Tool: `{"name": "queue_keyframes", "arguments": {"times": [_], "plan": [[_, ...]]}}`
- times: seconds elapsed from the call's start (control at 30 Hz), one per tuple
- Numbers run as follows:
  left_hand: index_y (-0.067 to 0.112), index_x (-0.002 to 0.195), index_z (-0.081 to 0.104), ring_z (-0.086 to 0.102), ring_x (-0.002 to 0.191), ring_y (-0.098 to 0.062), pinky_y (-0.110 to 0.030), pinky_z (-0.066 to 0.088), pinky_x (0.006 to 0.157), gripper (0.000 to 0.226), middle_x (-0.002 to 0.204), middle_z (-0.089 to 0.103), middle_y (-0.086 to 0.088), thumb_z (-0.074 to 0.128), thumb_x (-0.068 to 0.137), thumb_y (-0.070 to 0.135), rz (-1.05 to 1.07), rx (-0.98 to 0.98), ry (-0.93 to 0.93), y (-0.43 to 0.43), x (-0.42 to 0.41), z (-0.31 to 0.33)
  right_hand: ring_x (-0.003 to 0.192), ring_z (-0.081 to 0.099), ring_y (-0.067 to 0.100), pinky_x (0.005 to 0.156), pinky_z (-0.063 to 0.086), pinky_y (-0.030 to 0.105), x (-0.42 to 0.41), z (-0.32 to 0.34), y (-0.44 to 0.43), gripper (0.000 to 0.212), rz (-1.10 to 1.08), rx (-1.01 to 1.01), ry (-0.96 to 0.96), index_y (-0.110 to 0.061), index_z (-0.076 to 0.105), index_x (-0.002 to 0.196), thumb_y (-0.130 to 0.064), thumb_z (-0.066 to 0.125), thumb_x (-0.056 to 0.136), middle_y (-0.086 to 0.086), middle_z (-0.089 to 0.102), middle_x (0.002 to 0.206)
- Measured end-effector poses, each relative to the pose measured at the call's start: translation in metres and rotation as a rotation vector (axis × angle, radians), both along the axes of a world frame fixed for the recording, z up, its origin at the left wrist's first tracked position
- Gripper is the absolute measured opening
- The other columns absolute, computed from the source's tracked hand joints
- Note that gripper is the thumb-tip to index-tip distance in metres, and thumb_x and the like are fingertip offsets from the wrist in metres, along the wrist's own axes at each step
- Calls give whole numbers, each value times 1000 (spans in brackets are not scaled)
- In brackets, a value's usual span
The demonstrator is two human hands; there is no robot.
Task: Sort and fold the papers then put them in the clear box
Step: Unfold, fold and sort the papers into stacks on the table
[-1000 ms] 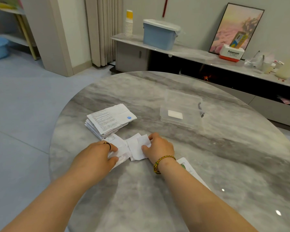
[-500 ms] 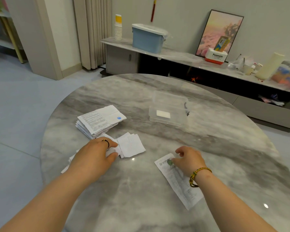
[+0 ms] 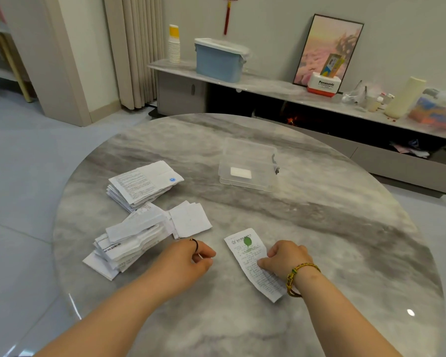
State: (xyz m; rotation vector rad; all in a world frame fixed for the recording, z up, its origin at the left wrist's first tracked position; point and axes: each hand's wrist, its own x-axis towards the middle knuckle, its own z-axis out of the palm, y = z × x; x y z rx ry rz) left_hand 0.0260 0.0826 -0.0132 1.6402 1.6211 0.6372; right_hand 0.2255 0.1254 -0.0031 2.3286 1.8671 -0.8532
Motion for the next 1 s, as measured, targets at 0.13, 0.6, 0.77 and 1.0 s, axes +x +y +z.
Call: {"name": "queue_keyframes", "arguments": {"times": [0.13,0.6,0.77,1.0], "plan": [[24,102,64,49,71,4,3,35,55,17,80,53,14,54,89,21,34,-38,-15,3,3,-2,100,50,20,75,43,28,0,-8,4,27,-70,28,137,-24,45,62,-25,63,82,3,59,94],[21,87,63,61,60,-4,-17,48,56,20,76,65,6,48,92,33,69,-359,-438,5,14,19,57,50,10,47,39,14,-29,3,0,29,-188,220,753,-15,45,61,-7,64,81,-2,53,62],[18,80,67,59,43,1,-13,45,41,21,53,68,12,52,91,9,173,-270,-584,3,14,32,61,59,12,58,49,21,-43,5,-9,21,-168,164,924,-15,47,73,-5,62,83,0,61,68],[16,78,67,54,40,-7,-17,44,40,21,55,69,4,53,90,6,147,-281,-588,4,1,36,44,50,6,39,35,14,-40,12,-13,19,-59,74,1016,-14,57,74,-3,53,88,4,59,65]]}}
